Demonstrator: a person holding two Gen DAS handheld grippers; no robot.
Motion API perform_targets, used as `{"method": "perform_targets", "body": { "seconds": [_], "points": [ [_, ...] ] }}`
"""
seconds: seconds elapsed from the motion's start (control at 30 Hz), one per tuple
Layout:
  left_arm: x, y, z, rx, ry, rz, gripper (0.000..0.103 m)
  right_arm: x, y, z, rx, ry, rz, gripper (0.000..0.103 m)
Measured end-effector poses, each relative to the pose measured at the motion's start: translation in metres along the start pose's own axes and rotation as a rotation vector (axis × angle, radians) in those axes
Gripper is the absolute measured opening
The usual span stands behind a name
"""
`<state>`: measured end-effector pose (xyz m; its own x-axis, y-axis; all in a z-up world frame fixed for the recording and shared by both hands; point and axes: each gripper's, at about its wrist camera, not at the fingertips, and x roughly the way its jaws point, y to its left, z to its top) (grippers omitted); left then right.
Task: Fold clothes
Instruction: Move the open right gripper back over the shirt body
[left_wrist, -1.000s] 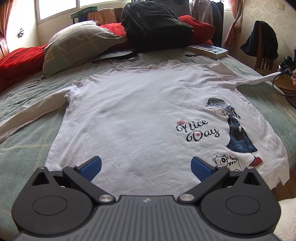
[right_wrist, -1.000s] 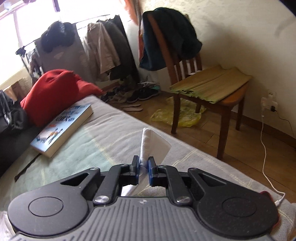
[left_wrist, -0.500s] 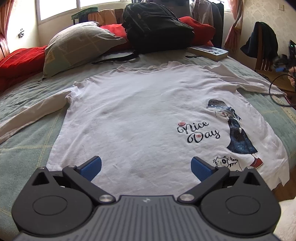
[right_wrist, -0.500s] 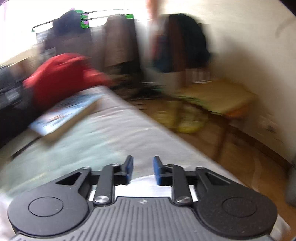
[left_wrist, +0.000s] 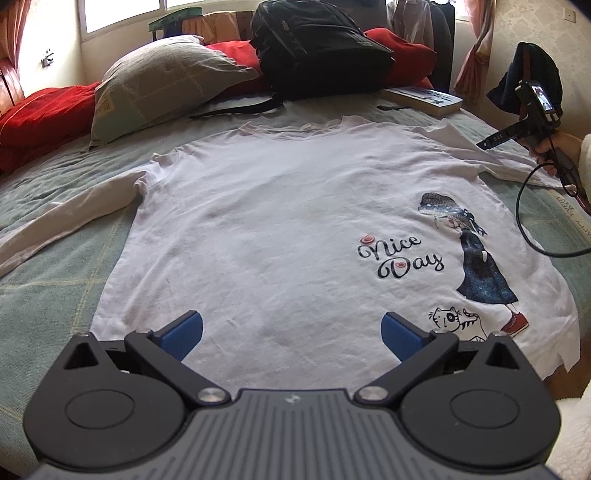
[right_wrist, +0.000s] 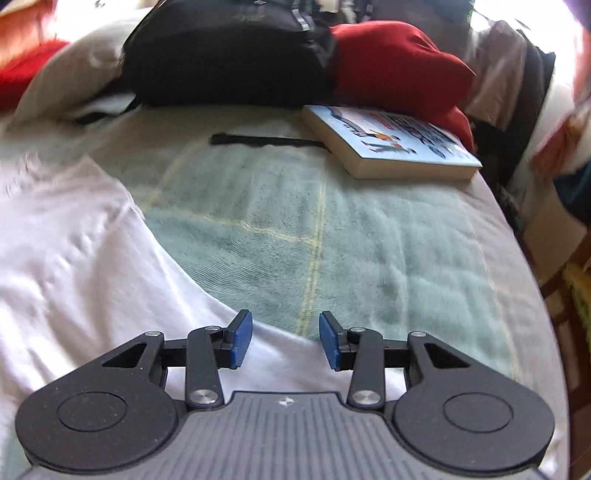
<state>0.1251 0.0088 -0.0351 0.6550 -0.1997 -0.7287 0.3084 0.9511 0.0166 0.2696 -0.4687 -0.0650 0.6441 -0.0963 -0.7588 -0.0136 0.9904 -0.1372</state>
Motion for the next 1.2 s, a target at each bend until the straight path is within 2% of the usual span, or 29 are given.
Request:
{"method": "perform_targets", "body": {
  "seconds": [0.1,0.17,0.33,0.43,0.5,0.53,0.63,0.77,0.9,1.0,1.03,1.1,1.2],
  "points": [
    [0.002,-0.003,0.001,0.008,0.002,-0.009,0.102,0.003,-0.002,-0.003,-0.038,0.005,0.024,0.044],
    [0.002,-0.003,0.002,0.011,0.001,-0.020,0.102,0.000,-0.004,-0.004,-0.036,0.006,0.069,0.030],
    [0.005,-0.002,0.003,0.008,0.011,-0.012,0.102,-0.005,-0.013,-0.011,0.001,-0.003,0.130,0.031],
    [0.007,-0.002,0.002,0.004,0.015,-0.017,0.102,-0.005,-0.011,-0.015,-0.005,-0.008,0.120,0.031],
    [0.008,-0.004,0.002,0.005,0.018,-0.015,0.102,-0.006,-0.006,-0.016,-0.019,-0.015,0.095,0.020],
    [0.007,-0.004,0.003,0.006,0.018,-0.015,0.102,-0.006,-0.003,-0.017,-0.026,-0.019,0.082,0.007],
    [0.005,-0.005,0.004,0.010,0.012,-0.015,0.102,-0.011,-0.003,-0.015,-0.017,-0.054,0.035,0.003],
    [0.002,-0.005,0.005,0.012,0.003,-0.015,0.102,-0.020,-0.020,-0.010,0.105,-0.096,-0.007,0.002],
    [0.000,-0.003,0.006,0.006,-0.003,-0.023,0.102,-0.019,-0.015,-0.004,0.131,-0.045,-0.106,0.007],
    [0.001,-0.004,0.007,0.015,-0.001,-0.020,0.102,-0.041,-0.003,0.002,0.187,-0.115,-0.015,0.013],
    [0.001,-0.004,0.008,0.017,-0.001,-0.020,0.102,-0.047,0.002,0.005,0.211,-0.128,0.027,0.019],
    [0.001,-0.004,0.009,0.019,-0.004,-0.019,0.102,-0.051,0.019,0.011,0.260,-0.111,0.127,0.023],
    [0.000,-0.003,0.009,0.014,-0.010,-0.018,0.102,-0.041,0.054,0.018,0.287,-0.014,0.229,0.030]
  ]
}}
